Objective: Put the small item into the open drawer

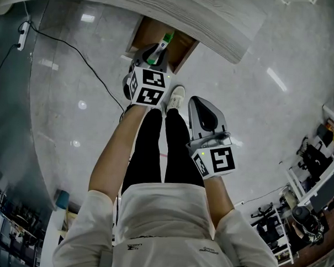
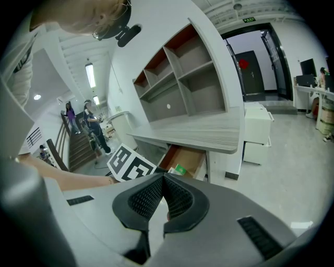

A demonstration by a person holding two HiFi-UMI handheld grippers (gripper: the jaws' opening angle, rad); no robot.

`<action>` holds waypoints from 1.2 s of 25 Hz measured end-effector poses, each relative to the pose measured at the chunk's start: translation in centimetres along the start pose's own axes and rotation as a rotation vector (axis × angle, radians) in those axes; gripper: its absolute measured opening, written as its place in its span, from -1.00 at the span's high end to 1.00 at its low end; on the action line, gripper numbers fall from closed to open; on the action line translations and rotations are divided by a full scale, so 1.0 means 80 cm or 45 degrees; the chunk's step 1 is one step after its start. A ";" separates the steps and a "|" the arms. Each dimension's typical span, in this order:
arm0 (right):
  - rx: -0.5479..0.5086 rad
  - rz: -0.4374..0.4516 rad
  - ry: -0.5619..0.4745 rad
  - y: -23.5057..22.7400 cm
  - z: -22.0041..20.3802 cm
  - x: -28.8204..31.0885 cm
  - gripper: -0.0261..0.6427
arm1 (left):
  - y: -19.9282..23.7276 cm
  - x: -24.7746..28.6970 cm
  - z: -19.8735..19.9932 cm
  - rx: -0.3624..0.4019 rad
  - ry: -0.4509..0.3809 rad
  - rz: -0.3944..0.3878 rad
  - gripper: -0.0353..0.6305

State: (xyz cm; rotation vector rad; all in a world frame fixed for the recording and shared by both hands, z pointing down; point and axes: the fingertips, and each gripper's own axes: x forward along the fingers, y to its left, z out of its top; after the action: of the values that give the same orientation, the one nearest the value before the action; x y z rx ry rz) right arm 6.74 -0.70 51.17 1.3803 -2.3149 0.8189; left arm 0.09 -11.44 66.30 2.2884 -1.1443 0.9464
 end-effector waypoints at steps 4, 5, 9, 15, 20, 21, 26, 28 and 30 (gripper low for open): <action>0.004 -0.002 0.003 -0.001 -0.001 0.003 0.84 | 0.002 0.005 -0.005 -0.005 0.017 -0.001 0.47; 0.005 -0.001 0.004 -0.001 0.000 0.003 0.84 | 0.002 0.005 -0.005 -0.006 0.021 -0.001 0.45; 0.005 0.001 -0.001 -0.002 0.002 0.004 0.83 | 0.002 0.003 -0.004 -0.001 0.021 0.009 0.44; -0.002 0.008 -0.023 0.004 0.009 -0.004 0.83 | 0.001 -0.014 0.004 0.013 0.010 0.026 0.44; -0.010 0.012 -0.051 0.006 0.020 -0.019 0.84 | -0.009 -0.039 0.018 0.025 -0.013 0.044 0.45; -0.013 0.013 -0.058 0.006 0.023 -0.022 0.83 | -0.011 -0.045 0.022 0.024 -0.020 0.047 0.47; -0.026 0.011 -0.095 0.017 0.046 -0.041 0.83 | -0.024 -0.089 0.042 0.012 -0.056 0.049 0.48; -0.034 0.023 -0.107 0.026 0.060 -0.051 0.83 | -0.027 -0.114 0.052 -0.005 -0.073 0.050 0.51; -0.046 0.033 -0.119 0.032 0.076 -0.063 0.84 | -0.034 -0.139 0.065 -0.016 -0.091 0.056 0.55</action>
State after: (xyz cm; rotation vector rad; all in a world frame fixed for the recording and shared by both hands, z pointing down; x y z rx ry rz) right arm 7.01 -0.05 42.90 1.4040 -2.4107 0.7304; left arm -0.48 -7.09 54.48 2.3130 -1.2315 0.8772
